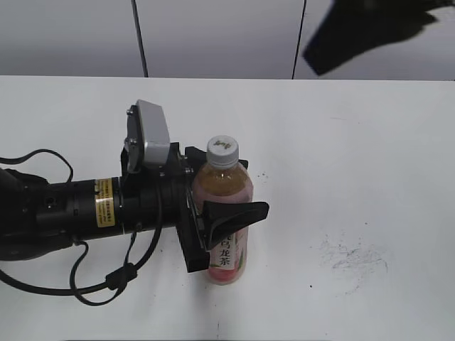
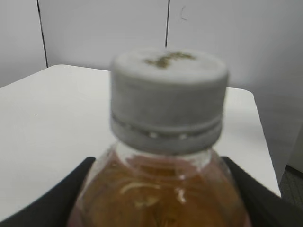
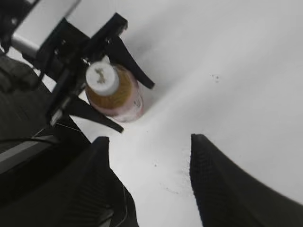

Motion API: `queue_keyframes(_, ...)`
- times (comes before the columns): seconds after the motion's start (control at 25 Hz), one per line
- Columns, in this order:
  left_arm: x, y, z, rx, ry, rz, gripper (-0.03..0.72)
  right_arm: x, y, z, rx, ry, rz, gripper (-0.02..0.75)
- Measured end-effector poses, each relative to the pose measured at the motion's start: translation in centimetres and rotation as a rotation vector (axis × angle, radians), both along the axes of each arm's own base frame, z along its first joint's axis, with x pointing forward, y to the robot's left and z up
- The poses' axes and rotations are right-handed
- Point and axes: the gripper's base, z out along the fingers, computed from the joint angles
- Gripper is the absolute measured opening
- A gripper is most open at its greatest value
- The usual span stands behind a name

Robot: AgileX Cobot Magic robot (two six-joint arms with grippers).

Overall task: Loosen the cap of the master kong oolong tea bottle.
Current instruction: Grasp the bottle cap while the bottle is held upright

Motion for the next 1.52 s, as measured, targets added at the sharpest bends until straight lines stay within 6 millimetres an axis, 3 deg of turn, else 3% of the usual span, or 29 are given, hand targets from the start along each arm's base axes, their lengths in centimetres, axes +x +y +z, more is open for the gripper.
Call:
queue_keyframes(0.16,0.0,0.0,0.0,0.000,0.000,0.000,0.447,1.8,4.9,-0.4,-0.002,0.042,-0.048,0.410)
queue_keyframes(0.28,0.0,0.0,0.0,0.000,0.000,0.000,0.447,1.9,8.0,-1.3,-0.005,0.079,-0.053,0.410)
queue_keyframes(0.44,0.0,0.0,0.0,0.000,0.000,0.000,0.447,1.5,10.3,-2.9,-0.013,0.155,-0.120,0.410)
queue_keyframes(0.8,0.0,0.0,0.0,0.000,0.000,-0.001,0.447,1.1,10.3,-5.0,-0.045,0.252,-0.272,0.410)
queue_keyframes(1.52,0.0,0.0,0.0,0.001,0.000,-0.002,0.447,2.0,11.1,-8.8,-0.165,0.277,-0.242,0.410)
